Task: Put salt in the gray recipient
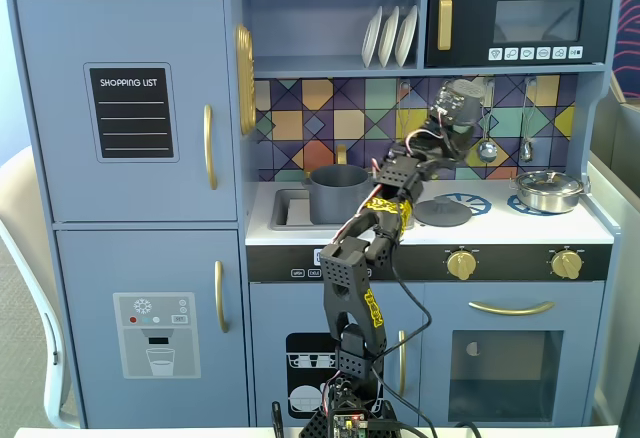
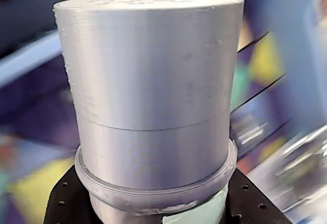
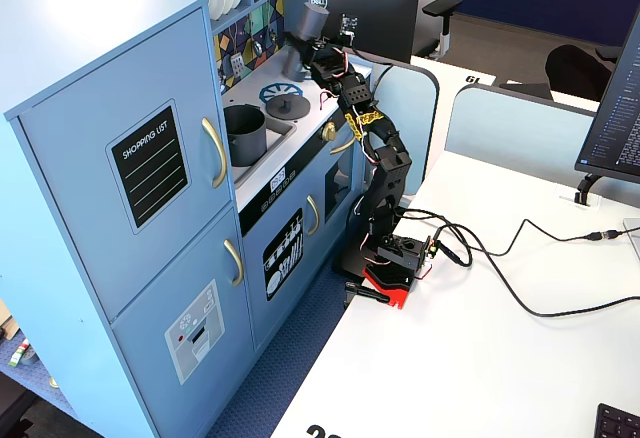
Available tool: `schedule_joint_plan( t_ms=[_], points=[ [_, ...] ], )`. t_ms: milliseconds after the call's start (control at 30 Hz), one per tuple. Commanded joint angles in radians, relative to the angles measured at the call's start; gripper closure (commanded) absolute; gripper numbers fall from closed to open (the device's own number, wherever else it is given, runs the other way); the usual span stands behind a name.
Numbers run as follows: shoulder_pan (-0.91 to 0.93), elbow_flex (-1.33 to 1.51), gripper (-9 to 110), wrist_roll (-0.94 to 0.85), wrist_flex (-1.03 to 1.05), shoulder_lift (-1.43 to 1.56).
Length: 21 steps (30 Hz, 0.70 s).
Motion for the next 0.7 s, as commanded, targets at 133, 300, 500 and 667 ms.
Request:
schedule_joint_plan(
  t_ms=[133,300,500,667],
  points=[
    [0.103,0.078,101,-0.224,-0.138,0.021],
    [0.126,0.135,101,-0.304,-0.176,-0.009],
    [0.161,0.146,101,-0.376,-0.193,-0.078],
    [0.172,0.143,101,-0.370,-0.233,-0.123]
  ],
)
